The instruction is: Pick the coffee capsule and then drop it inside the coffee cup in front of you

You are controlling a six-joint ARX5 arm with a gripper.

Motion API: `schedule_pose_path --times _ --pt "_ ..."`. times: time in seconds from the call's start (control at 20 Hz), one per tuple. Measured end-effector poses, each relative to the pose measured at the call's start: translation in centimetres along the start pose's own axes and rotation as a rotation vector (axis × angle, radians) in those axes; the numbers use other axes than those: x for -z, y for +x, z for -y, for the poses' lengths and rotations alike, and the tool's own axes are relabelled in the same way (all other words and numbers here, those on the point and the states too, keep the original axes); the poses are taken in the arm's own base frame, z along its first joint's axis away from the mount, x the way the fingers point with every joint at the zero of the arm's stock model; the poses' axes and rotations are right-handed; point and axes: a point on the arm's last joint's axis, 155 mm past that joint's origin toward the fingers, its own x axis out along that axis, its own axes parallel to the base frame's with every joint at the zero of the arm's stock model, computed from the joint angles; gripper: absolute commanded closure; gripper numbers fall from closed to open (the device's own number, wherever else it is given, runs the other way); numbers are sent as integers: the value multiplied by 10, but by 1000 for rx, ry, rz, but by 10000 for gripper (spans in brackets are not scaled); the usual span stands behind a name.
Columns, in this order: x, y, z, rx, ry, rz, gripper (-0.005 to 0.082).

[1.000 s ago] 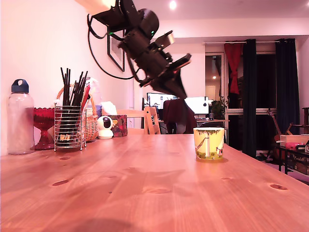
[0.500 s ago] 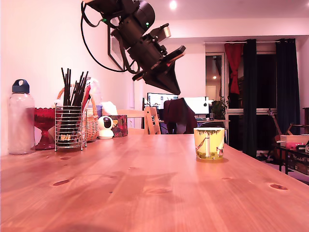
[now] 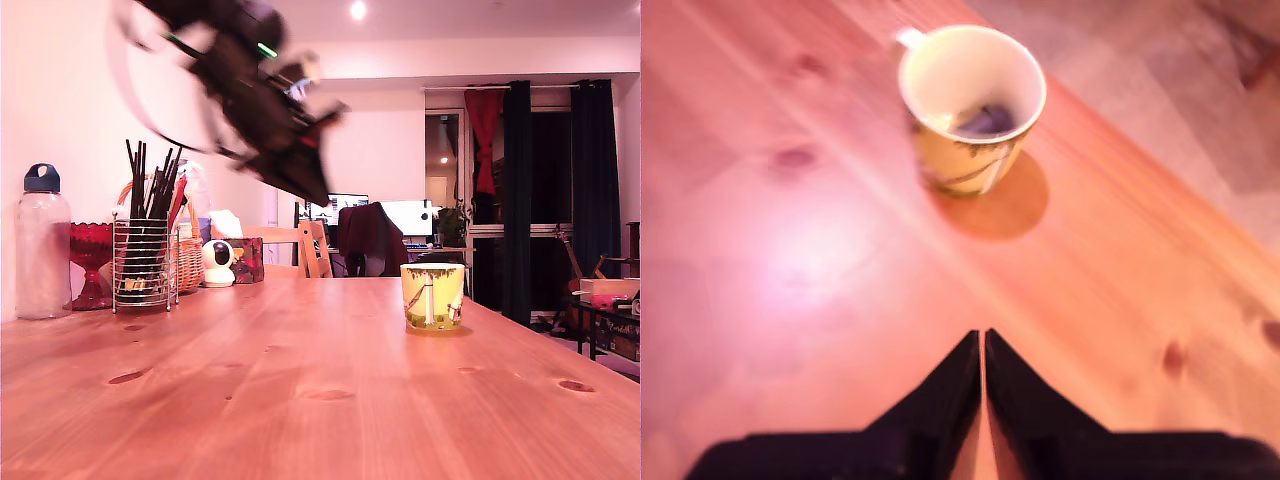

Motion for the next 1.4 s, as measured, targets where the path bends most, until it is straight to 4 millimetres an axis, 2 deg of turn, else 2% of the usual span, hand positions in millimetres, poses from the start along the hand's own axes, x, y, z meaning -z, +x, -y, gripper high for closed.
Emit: schedule_pose_path --times 0.2,0.3,0.75,1.05,1.15,1.4 --pt "7 -43 -2 -33 -6 98 789" --pt "22 -55 -2 -43 -16 115 788" --pt "99 -65 -14 -83 -125 123 788" --pt "155 -68 -6 -91 -205 104 788" --pt "166 -73 -3 -95 -225 101 788" --pt "174 -89 3 -103 -260 119 788"
